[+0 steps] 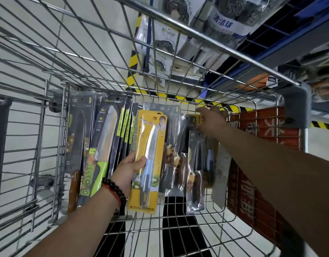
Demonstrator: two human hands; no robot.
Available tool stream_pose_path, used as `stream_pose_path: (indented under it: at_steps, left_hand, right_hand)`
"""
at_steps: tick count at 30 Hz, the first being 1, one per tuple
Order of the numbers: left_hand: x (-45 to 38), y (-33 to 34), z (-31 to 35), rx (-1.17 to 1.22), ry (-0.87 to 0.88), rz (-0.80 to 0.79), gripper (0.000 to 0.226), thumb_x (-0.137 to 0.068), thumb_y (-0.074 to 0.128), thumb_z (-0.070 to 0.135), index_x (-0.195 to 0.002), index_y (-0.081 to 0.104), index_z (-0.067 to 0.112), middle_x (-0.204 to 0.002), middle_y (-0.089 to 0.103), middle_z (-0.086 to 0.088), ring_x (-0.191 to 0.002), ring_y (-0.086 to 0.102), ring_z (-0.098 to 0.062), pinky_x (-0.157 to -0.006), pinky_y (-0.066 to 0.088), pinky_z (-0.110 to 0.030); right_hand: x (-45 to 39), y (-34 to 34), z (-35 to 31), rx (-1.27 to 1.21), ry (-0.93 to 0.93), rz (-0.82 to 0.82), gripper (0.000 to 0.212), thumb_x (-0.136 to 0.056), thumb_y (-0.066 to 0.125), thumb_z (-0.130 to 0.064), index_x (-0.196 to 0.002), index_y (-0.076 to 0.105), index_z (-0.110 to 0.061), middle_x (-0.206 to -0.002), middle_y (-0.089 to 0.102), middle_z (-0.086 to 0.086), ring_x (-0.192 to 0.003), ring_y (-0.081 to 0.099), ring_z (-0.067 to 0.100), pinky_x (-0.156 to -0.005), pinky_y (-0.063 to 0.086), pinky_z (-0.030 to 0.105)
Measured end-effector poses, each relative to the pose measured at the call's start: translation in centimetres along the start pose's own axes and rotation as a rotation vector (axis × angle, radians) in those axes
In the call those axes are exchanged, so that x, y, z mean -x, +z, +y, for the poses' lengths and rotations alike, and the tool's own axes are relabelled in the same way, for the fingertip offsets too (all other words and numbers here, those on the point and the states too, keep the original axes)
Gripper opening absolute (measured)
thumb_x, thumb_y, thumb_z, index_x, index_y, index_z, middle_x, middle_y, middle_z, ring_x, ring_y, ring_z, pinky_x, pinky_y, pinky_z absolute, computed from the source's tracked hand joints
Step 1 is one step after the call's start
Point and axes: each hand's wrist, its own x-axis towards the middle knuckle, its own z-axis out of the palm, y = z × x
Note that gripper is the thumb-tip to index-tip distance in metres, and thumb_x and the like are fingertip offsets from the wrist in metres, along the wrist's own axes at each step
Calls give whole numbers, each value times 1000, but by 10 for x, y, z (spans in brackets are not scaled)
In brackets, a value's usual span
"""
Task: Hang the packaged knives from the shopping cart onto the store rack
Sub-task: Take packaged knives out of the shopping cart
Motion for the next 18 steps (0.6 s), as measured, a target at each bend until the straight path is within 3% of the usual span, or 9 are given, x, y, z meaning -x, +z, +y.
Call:
stream_pose_path:
  at_steps: [7, 10, 14, 18]
  left_hand:
    - [0, 3, 4, -9, -15, 16, 73, -89, 64, 24, -150, 26, 18, -155, 30, -3, -141, 29, -25, -115, 16, -46]
    - [-1, 2, 3, -21, -27, -5, 81, -78, 70, 33, -148, 33, 22, -152, 36, -2, -138, 33, -26, -116, 18, -49]
    - [0, 3, 1, -21, -31, 2, 80, -79, 70, 32, -149, 31, 23, -151, 36, 1, -139, 33, -25, -116, 18, -50]
    - [3, 6, 2, -23, -15, 37, 77, -83, 68, 27, -149, 29, 22, -153, 34, 0, -140, 30, -25, -116, 16, -50]
  right_hand:
    - [8, 2, 2, 59, -36, 115, 53, -89, 63, -17, -137, 46, -34, -136, 38, 13, -131, 30, 35, -99, 45, 48]
    - [14, -1, 2, 99, -38, 139, 50, -90, 63, -20, -135, 47, -35, -134, 41, 12, -130, 34, 34, -94, 48, 47]
    - [23, -4, 1, 206, -65, 174, 40, -88, 62, -15, -125, 52, -29, -132, 40, 9, -129, 30, 33, -86, 48, 46]
    - [23, -7, -5, 192, -43, 120, 31, -86, 65, -13, -113, 54, -23, -128, 41, 10, -124, 35, 34, -88, 49, 46]
